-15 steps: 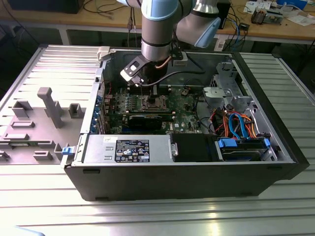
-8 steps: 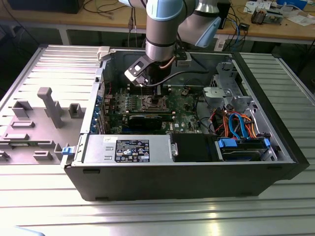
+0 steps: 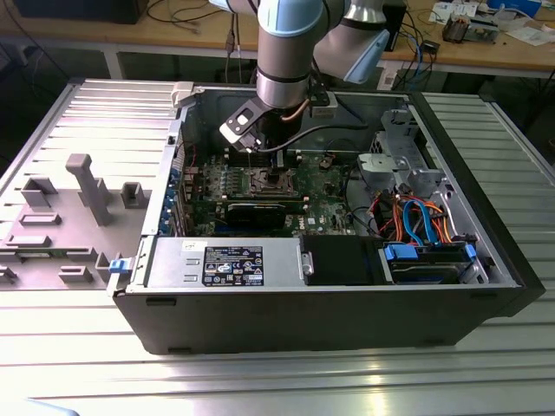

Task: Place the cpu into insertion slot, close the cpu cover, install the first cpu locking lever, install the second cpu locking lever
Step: 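Install the first cpu locking lever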

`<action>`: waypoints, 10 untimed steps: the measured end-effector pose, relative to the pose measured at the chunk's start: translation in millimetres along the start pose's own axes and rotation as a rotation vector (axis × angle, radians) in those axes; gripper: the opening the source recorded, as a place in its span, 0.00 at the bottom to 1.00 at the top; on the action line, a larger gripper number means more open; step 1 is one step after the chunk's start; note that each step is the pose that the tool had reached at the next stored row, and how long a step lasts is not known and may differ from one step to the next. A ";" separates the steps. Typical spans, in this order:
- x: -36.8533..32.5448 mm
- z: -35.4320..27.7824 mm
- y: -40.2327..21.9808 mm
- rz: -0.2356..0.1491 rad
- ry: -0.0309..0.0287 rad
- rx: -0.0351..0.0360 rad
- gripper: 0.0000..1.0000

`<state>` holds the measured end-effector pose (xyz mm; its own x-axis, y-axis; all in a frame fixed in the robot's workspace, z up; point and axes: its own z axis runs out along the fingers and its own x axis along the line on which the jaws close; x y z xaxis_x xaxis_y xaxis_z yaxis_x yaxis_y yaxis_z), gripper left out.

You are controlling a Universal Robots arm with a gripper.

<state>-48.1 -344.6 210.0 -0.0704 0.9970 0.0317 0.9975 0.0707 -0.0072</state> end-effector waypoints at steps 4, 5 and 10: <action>0.0 0.0 0.1 0.000 -0.0001 0.0000 0.11; 0.1 -0.4 0.1 0.000 -0.0003 0.0002 0.11; 0.4 -14.2 0.0 0.000 -0.0002 0.0007 0.11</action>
<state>-48.0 -344.6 224.1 -0.0704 0.9970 0.0315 0.9975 0.0707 -0.0079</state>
